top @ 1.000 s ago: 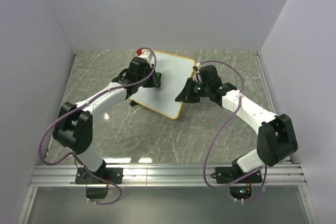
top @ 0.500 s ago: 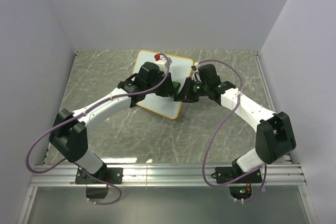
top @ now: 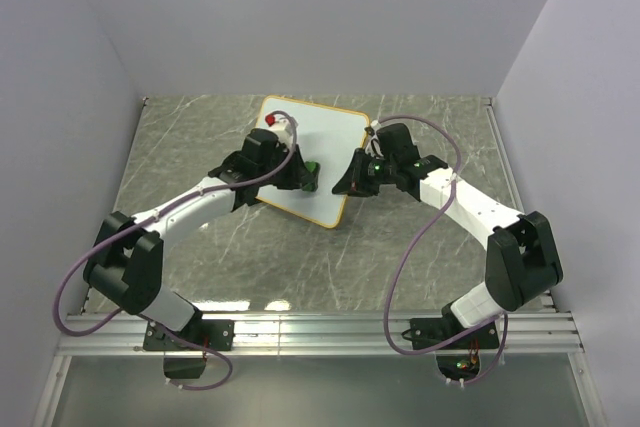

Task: Erase the whiteboard

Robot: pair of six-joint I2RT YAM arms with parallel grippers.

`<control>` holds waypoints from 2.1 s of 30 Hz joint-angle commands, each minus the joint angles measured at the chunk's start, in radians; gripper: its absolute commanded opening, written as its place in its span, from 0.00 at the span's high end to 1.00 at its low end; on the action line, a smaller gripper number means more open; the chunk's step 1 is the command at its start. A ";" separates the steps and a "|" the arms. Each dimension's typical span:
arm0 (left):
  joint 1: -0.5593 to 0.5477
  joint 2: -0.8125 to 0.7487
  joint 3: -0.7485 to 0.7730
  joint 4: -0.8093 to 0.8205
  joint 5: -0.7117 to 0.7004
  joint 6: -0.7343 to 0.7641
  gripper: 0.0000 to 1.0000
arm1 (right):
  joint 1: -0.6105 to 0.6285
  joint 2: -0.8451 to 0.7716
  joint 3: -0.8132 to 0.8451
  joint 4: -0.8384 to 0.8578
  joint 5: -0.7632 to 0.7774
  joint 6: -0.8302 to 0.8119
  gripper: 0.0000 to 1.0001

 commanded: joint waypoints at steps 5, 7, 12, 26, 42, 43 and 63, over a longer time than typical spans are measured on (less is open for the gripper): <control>0.035 0.069 -0.135 -0.122 -0.009 0.005 1.00 | 0.048 -0.023 0.007 -0.058 -0.062 -0.009 1.00; 0.023 0.037 -0.140 -0.118 0.034 0.004 1.00 | 0.049 -0.011 0.027 -0.061 -0.059 -0.008 1.00; -0.079 -0.032 -0.100 -0.131 0.159 0.015 1.00 | 0.049 0.027 0.085 -0.055 -0.065 0.003 1.00; -0.012 0.010 -0.119 -0.171 0.051 0.027 1.00 | 0.048 -0.028 -0.008 0.028 -0.070 0.043 1.00; 0.292 0.196 -0.017 -0.168 0.035 0.039 1.00 | 0.048 -0.089 -0.048 0.044 -0.093 0.038 1.00; 0.302 0.204 -0.010 -0.171 0.026 0.036 1.00 | 0.048 -0.089 -0.053 0.045 -0.098 0.040 1.00; 0.168 0.238 0.214 -0.214 0.195 0.029 1.00 | 0.050 -0.029 -0.018 -0.016 -0.130 -0.035 1.00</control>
